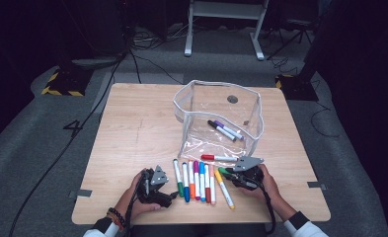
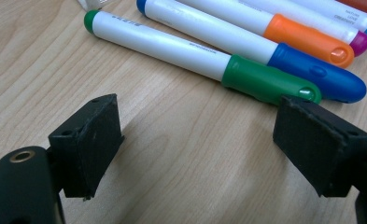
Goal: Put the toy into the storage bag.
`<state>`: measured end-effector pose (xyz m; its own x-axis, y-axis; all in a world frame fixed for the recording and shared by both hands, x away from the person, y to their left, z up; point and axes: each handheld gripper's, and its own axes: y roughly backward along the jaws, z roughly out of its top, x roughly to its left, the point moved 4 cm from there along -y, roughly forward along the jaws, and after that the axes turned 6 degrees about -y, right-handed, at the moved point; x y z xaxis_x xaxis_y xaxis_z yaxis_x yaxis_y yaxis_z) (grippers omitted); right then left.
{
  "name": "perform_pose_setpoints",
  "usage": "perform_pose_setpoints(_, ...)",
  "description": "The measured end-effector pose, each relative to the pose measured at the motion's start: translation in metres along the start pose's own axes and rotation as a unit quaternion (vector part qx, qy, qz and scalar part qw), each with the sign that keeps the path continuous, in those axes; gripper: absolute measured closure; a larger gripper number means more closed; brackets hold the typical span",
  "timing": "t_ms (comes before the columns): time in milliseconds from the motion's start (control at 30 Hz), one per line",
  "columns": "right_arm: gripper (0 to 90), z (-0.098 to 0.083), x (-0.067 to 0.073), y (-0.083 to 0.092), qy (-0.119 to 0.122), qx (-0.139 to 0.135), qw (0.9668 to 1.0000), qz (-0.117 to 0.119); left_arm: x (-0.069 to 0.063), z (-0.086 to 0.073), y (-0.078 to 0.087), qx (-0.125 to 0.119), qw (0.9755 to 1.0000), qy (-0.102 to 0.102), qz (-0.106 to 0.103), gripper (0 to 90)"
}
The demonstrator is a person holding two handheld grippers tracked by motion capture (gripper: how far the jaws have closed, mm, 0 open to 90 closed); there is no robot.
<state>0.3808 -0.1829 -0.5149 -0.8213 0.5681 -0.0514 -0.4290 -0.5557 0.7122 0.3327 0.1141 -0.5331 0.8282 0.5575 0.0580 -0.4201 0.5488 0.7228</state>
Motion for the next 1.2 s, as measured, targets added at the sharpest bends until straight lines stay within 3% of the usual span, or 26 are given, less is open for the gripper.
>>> perform_pose_setpoints(400,74.8,-0.005,-0.016,0.037,-0.021,-0.026,0.9994,0.011,0.009,-0.009,0.007,-0.001,1.0000,0.000,0.000,15.6)
perform_pose_setpoints(767,74.9,-0.006,-0.031,0.095,-0.030,-0.067,0.9972,0.011,0.021,-0.018,0.015,0.001,1.0000,0.005,0.005,15.6)
perform_pose_setpoints(1000,74.9,0.009,-0.044,0.133,-0.025,-0.094,0.9952,-0.002,0.022,-0.019,0.016,0.001,1.0000,0.006,0.006,15.6)
perform_pose_setpoints(1200,74.9,0.029,-0.057,0.168,-0.016,-0.122,0.9919,-0.033,0.022,-0.019,0.016,0.001,1.0000,0.006,0.006,15.6)
